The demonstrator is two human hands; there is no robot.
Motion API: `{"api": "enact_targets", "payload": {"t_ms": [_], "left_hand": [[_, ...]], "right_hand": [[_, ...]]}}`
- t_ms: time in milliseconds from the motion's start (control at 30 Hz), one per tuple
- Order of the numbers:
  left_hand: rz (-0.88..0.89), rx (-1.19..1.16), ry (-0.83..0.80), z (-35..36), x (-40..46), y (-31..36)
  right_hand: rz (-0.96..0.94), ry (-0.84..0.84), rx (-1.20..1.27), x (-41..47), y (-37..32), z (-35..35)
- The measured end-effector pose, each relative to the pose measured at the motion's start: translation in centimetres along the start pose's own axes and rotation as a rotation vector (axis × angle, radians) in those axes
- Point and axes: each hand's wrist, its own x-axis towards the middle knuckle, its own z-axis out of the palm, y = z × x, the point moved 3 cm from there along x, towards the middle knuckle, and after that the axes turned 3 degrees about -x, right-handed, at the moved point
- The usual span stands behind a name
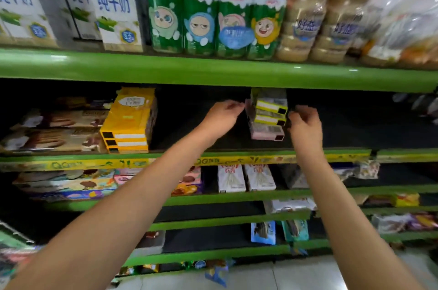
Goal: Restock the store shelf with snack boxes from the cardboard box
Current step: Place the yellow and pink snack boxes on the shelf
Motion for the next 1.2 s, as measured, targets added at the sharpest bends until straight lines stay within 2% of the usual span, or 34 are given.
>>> {"api": "enact_targets", "payload": {"t_ms": [67,167,233,333,567,800,933,1000,1100,1200], "left_hand": [[-0.048,-0.035,0.037,2.0,1.7,0.4],[-0.124,-0.124,0.101,5.0,3.4,0.7],[-0.156,-0.082,0.065,7.0,3.8,0.9],[-0.166,-0.043,0.068,8.2,3.7,0.9],[-0.09,-0.291,0.153,5.7,-0.4,1.2],[-0.191,-0.53,0.237,0.8,-4.7,-0.1],[-0.235,-0.709,0.139,-0.8,-6.3,-0.8],[-0.246,-0.726,0.105,-1.2,-6.9,-1.4],[-0.183,-0.717,0.137,-1.6,-7.4,-1.9],[-0.133,-0.705,0.206,-2.2,-7.4,-2.1]], "right_hand": [[0.091,-0.034,0.02,3.6,0.7,0.5],[0.194,-0.219,-0.02,6.7,1.6,2.2],[0.164,-0.319,-0.051,7.3,1.7,3.0],[0.101,-0.319,-0.028,7.4,1.6,3.0],[0.023,-0.419,0.156,4.5,-0.1,1.2],[0.225,-0.62,0.307,-0.7,-1.5,3.3],[0.277,-0.756,0.349,-3.4,-1.0,4.9],[0.248,-0.774,0.28,-4.4,-1.0,5.4],[0.059,-0.769,0.027,-5.4,-1.6,5.9],[0.048,-0.775,0.027,-6.4,-2.7,6.7]]}}
